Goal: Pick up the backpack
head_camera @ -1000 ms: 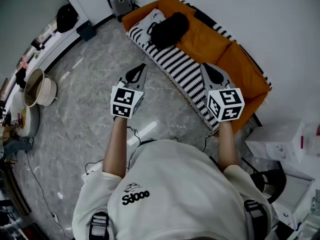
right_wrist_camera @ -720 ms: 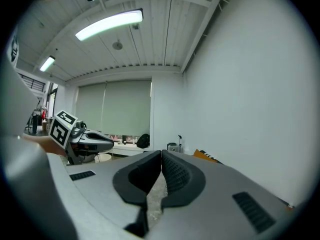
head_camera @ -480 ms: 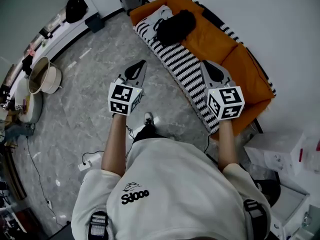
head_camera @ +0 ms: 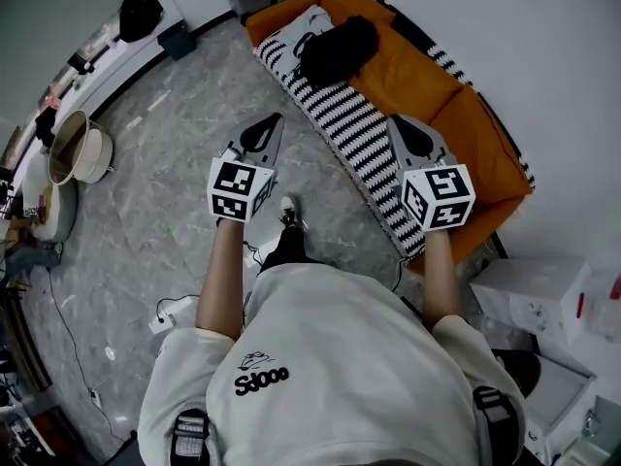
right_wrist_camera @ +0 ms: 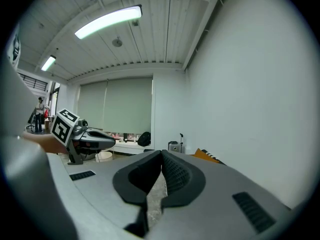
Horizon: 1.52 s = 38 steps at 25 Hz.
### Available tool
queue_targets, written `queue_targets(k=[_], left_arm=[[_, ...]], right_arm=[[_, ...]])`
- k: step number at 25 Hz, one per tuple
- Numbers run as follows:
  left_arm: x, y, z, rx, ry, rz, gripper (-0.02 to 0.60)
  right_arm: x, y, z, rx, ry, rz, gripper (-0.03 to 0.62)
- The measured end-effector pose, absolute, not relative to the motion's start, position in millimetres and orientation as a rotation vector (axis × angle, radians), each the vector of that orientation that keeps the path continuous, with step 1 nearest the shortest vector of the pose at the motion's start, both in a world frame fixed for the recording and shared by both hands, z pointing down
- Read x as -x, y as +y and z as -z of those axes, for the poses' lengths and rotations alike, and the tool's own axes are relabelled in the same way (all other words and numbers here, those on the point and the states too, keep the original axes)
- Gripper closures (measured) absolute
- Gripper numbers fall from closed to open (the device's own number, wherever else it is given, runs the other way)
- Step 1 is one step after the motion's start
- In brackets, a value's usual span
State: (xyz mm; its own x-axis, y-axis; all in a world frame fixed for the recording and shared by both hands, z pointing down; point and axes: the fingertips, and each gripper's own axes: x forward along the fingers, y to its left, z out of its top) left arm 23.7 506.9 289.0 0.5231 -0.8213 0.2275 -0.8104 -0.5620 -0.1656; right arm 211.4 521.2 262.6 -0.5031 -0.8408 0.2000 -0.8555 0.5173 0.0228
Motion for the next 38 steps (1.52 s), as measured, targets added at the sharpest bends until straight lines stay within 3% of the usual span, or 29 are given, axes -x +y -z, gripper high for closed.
queue_targets(k=[22,38], left_arm=[[50.1,248.0,-281.5,2.767,1.277,0.403,0.558],[111.8,121.3,-296.2,2.834,1.213,0.402,0.558]], right_arm=[[-118.2,284.5,-252.4,-1.535,-2.479,-0.094,0.56],[-52.1,164.7,-253.5,-1.589,-2.435,-0.101,0.56]])
